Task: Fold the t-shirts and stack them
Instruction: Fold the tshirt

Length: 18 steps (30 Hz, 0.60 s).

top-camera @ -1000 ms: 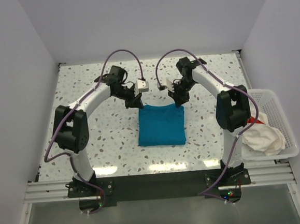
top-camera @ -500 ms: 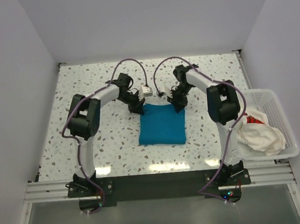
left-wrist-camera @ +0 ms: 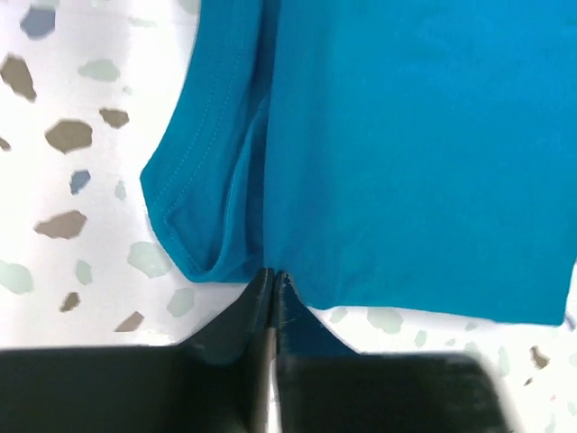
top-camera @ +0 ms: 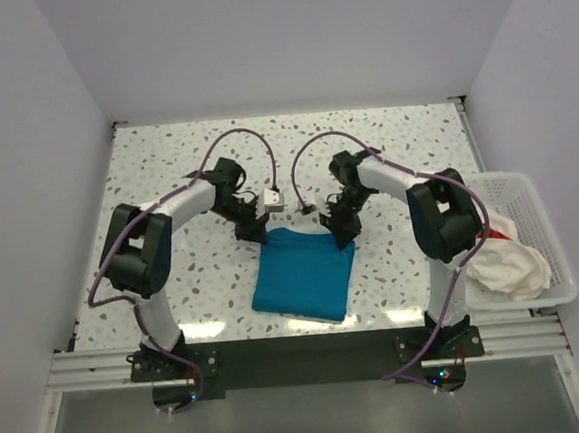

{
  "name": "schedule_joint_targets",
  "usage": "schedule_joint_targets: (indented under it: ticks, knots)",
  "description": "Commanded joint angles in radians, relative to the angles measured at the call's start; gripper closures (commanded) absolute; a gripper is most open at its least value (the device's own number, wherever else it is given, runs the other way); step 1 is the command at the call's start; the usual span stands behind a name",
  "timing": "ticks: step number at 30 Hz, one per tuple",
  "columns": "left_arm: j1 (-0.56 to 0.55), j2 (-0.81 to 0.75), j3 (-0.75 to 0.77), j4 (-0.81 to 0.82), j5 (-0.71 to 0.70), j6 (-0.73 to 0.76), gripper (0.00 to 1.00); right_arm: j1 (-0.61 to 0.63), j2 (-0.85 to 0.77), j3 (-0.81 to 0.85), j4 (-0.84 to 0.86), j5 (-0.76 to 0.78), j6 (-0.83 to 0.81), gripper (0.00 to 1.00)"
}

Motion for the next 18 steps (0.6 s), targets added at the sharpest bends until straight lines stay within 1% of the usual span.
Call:
schedule_joint_targets:
  ticks: [1, 2, 3, 4, 5, 7, 8, 10, 11, 13, 14, 16, 17, 18]
  knots:
    - [0.005, -0.055, 0.005, -0.066, 0.037, 0.131, 0.82, -0.008, -0.048, 0.052, -0.025, -0.064, 0.058, 0.98]
    - [0.006, -0.056, 0.033, -0.058, 0.043, 0.120, 0.72, -0.016, -0.038, 0.076, -0.048, -0.069, 0.096, 0.86]
    - [0.006, -0.059, 0.048, -0.054, 0.051, 0.116, 0.63, -0.027, -0.019, 0.136, -0.071, -0.087, 0.110, 0.80]
    - [0.005, -0.064, 0.061, -0.055, 0.085, 0.148, 0.58, -0.040, -0.009, 0.167, -0.092, -0.108, 0.125, 0.73]
    - [-0.003, -0.070, 0.077, -0.051, 0.100, 0.159, 0.57, -0.071, -0.003, 0.194, -0.124, -0.130, 0.148, 0.58]
    - [-0.015, -0.082, 0.088, -0.006, 0.128, 0.153, 0.55, -0.094, 0.014, 0.266, -0.149, -0.196, 0.214, 0.57]
    - [-0.040, -0.079, 0.104, 0.005, 0.132, 0.153, 0.55, -0.115, 0.015, 0.280, -0.147, -0.225, 0.243, 0.57]
    - [-0.067, -0.049, 0.125, 0.032, 0.146, 0.136, 0.57, -0.128, 0.012, 0.276, -0.100, -0.283, 0.363, 0.60]
    - [-0.096, -0.032, 0.150, 0.043, 0.151, 0.121, 0.57, -0.134, 0.011, 0.265, -0.019, -0.299, 0.474, 0.63]
    - [-0.121, 0.011, 0.170, 0.078, 0.163, 0.086, 0.60, -0.139, 0.012, 0.231, 0.064, -0.313, 0.593, 0.69]
    - [-0.142, 0.023, 0.180, 0.092, 0.163, 0.072, 0.60, -0.145, 0.027, 0.225, 0.117, -0.316, 0.678, 0.76]
    - [-0.168, 0.051, 0.185, 0.127, 0.171, 0.044, 0.60, -0.151, 0.044, 0.208, 0.156, -0.323, 0.743, 0.82]
    - [-0.175, 0.060, 0.187, 0.132, 0.172, 0.038, 0.60, -0.152, 0.052, 0.201, 0.194, -0.319, 0.794, 0.83]
    - [-0.188, 0.079, 0.190, 0.137, 0.177, 0.032, 0.57, -0.154, 0.057, 0.191, 0.219, -0.319, 0.805, 0.84]
